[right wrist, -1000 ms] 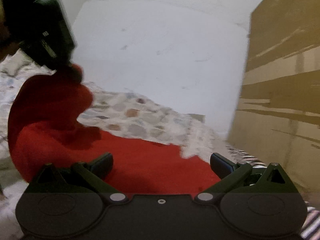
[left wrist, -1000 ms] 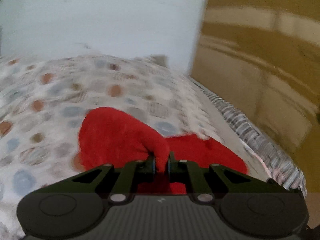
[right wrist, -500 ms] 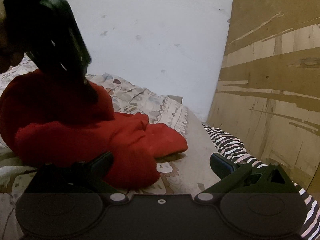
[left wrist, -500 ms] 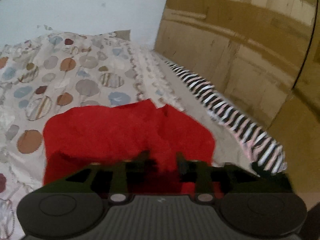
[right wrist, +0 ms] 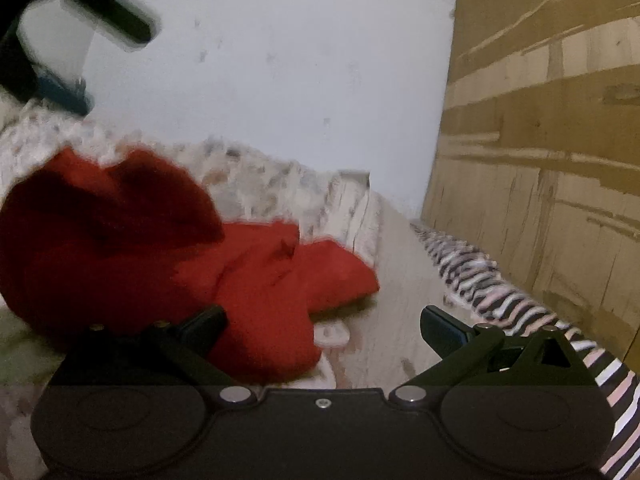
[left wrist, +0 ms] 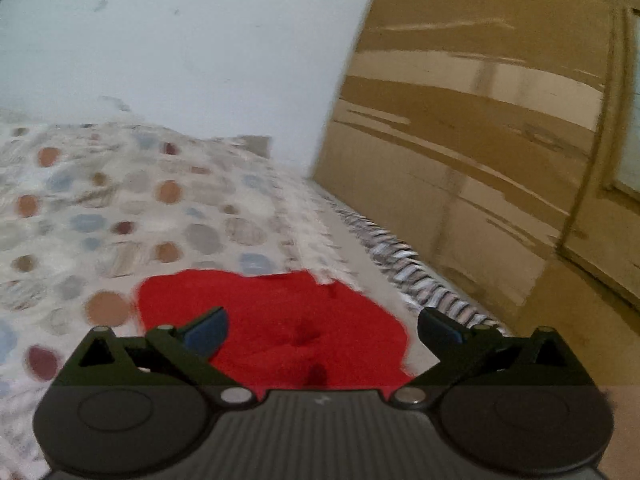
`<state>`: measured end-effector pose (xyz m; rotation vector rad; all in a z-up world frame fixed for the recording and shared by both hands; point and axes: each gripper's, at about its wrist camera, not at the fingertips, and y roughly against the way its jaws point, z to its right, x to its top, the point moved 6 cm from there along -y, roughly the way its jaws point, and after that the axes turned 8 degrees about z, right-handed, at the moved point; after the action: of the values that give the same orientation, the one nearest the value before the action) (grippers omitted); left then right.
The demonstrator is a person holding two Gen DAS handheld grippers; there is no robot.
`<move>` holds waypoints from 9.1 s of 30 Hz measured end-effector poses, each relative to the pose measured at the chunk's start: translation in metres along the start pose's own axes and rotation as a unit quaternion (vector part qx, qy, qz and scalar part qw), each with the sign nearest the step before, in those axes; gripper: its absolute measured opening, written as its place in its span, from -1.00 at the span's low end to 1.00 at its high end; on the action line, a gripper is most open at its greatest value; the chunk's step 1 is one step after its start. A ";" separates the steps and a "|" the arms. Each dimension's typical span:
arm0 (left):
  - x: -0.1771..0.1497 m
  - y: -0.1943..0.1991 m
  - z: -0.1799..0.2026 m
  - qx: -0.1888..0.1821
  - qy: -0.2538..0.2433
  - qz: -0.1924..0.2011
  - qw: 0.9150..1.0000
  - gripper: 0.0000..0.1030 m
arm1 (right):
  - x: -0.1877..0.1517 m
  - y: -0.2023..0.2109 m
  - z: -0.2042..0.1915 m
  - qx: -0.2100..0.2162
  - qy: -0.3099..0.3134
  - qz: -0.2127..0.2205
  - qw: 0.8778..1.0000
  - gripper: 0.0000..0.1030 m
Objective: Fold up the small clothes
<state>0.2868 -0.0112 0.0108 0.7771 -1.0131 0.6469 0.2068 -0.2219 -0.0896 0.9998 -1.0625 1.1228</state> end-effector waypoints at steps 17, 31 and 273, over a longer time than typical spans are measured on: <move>-0.064 -0.018 -0.043 0.041 -0.052 -0.022 0.998 0.99 | 0.076 -0.119 0.000 0.237 -0.279 -0.136 0.921 0.99; -0.064 -0.014 -0.046 0.031 -0.033 -0.003 0.999 -0.02 | 0.052 -0.194 -0.055 0.274 -0.303 -0.274 0.871 0.19; 0.012 0.151 -0.027 0.211 -0.030 0.056 0.975 0.99 | 0.151 0.036 -0.027 0.176 -0.192 0.023 0.965 0.99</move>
<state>0.1878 0.0985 0.0529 1.1223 -0.9918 0.9590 0.1916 -0.1613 0.0552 1.5262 -1.2199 1.2104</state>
